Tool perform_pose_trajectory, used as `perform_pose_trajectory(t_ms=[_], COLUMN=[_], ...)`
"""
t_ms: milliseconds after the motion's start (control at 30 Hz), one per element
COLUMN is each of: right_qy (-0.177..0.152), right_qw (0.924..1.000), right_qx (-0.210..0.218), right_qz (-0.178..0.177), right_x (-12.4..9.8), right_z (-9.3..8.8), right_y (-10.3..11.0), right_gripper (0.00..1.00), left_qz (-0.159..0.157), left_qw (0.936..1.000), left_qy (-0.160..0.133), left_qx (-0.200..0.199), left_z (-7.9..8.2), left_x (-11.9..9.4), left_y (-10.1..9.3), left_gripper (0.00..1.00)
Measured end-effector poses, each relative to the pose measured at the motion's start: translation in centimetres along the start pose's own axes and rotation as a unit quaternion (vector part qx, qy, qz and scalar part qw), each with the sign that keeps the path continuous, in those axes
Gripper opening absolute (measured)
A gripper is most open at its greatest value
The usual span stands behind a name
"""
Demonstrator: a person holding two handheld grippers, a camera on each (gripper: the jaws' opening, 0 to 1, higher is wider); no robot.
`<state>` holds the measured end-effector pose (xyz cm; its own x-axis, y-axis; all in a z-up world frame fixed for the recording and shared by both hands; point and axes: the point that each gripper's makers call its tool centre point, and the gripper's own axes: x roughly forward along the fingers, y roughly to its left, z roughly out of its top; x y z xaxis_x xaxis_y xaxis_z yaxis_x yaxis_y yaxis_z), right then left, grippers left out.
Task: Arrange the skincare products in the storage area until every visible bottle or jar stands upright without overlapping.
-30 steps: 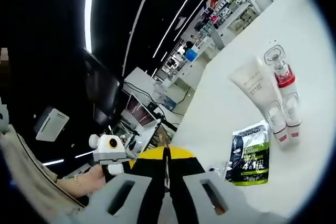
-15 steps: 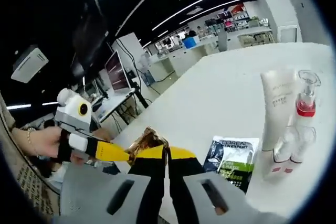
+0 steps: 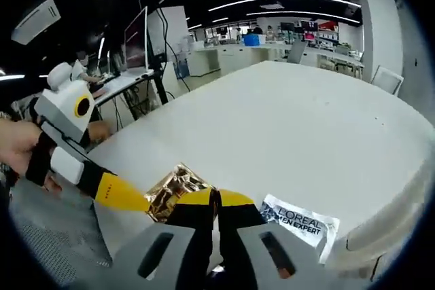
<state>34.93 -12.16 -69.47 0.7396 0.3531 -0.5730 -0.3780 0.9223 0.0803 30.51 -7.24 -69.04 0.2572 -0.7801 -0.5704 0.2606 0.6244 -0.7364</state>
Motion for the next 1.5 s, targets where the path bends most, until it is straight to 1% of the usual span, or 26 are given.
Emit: perform_pose_trajectory(t_ms=[200, 400, 533, 667, 733, 800, 833, 933, 1000, 1067, 1167, 1200, 1233, 1267, 1300, 1367, 1400, 1433, 1467, 1500], right_qy=[0.029, 0.049, 0.058, 0.065, 0.070, 0.074, 0.069, 0.069, 0.068, 0.065, 0.062, 0.061, 0.061, 0.060, 0.061, 0.062, 0.062, 0.062, 0.062, 0.061], right_qw=[0.9987, 0.9966, 0.9954, 0.9946, 0.9942, 0.9935, 0.9939, 0.9937, 0.9933, 0.9939, 0.9940, 0.9938, 0.9938, 0.9936, 0.9930, 0.9925, 0.9923, 0.9923, 0.9924, 0.9925], right_qx=[-0.041, -0.063, -0.073, -0.077, -0.078, -0.082, -0.082, -0.085, -0.089, -0.085, -0.087, -0.089, -0.091, -0.094, -0.100, -0.104, -0.106, -0.106, -0.106, -0.105], right_qz=[-0.012, -0.021, -0.022, -0.023, -0.026, -0.026, -0.027, -0.025, -0.026, -0.027, -0.026, -0.025, -0.023, -0.021, -0.018, -0.015, -0.013, -0.012, -0.011, -0.011], right_x=[1.9, 3.0, 3.6, 4.0, 4.1, 4.1, 4.1, 4.2, 4.3, 4.4, 4.3, 4.4, 4.4, 4.4, 4.4, 4.4, 4.5, 4.5, 4.5, 4.5], right_z=[-0.9, -2.0, -2.4, -2.7, -3.0, -3.3, -3.1, -3.1, -3.0, -3.0, -3.0, -3.0, -3.0, -3.0, -3.0, -2.9, -2.9, -2.9, -2.9, -2.9], right_y=[-1.5, -2.7, -3.0, -3.1, -3.2, -3.3, -3.3, -3.2, -3.2, -3.3, -3.2, -3.2, -3.2, -3.2, -3.2, -3.1, -3.1, -3.1, -3.1, -3.1], right_gripper=[0.01, 0.01, 0.01, 0.01, 0.01, 0.01, 0.01, 0.01, 0.01, 0.01, 0.01, 0.01, 0.01, 0.01, 0.01, 0.01, 0.01, 0.01, 0.01, 0.01], left_qz=[0.008, 0.016, 0.025, 0.033, 0.034, 0.034, 0.034, 0.034, 0.029, 0.027, 0.039, 0.051, 0.059, 0.062, 0.061, 0.084, 0.091, 0.094, 0.090, 0.086], left_qw=[0.9998, 0.9996, 0.9992, 0.9986, 0.9985, 0.9980, 0.9976, 0.9967, 0.9965, 0.9966, 0.9954, 0.9917, 0.9886, 0.9831, 0.9794, 0.9649, 0.9548, 0.9415, 0.9329, 0.9209], left_qy=[0.012, 0.022, 0.029, 0.034, 0.035, 0.038, 0.042, 0.044, 0.040, 0.039, 0.038, 0.048, 0.049, 0.050, 0.051, 0.042, 0.032, 0.023, 0.024, 0.024], left_qx=[0.011, 0.010, 0.014, 0.022, 0.025, 0.037, 0.043, 0.059, 0.068, 0.067, 0.078, 0.108, 0.130, 0.165, 0.186, 0.245, 0.281, 0.323, 0.348, 0.379], left_z=[0.7, 0.8, 0.8, 0.9, 1.0, 0.9, 0.8, 0.8, 0.9, 0.9, 1.0, 0.9, 1.0, 1.2, 1.2, 2.1, 2.7, 3.3, 3.5, 3.8], left_x=[1.8, 3.5, 4.3, 4.5, 4.6, 4.7, 4.7, 4.7, 4.7, 4.7, 4.6, 4.3, 4.2, 4.1, 4.0, 3.7, 3.7, 3.7, 3.9, 4.4], left_y=[1.0, 2.2, 2.8, 3.4, 3.4, 3.3, 3.3, 3.3, 3.3, 3.3, 3.7, 4.0, 4.1, 3.8, 3.6, 3.4, 3.2, 2.7, 2.2, 1.8], left_gripper=[0.00, 0.00, 0.00, 0.00, 0.00, 0.00, 0.00, 0.00, 0.00, 0.00, 0.00, 0.00, 0.00, 0.01, 0.05, 0.15, 0.19, 0.22, 0.23, 0.22])
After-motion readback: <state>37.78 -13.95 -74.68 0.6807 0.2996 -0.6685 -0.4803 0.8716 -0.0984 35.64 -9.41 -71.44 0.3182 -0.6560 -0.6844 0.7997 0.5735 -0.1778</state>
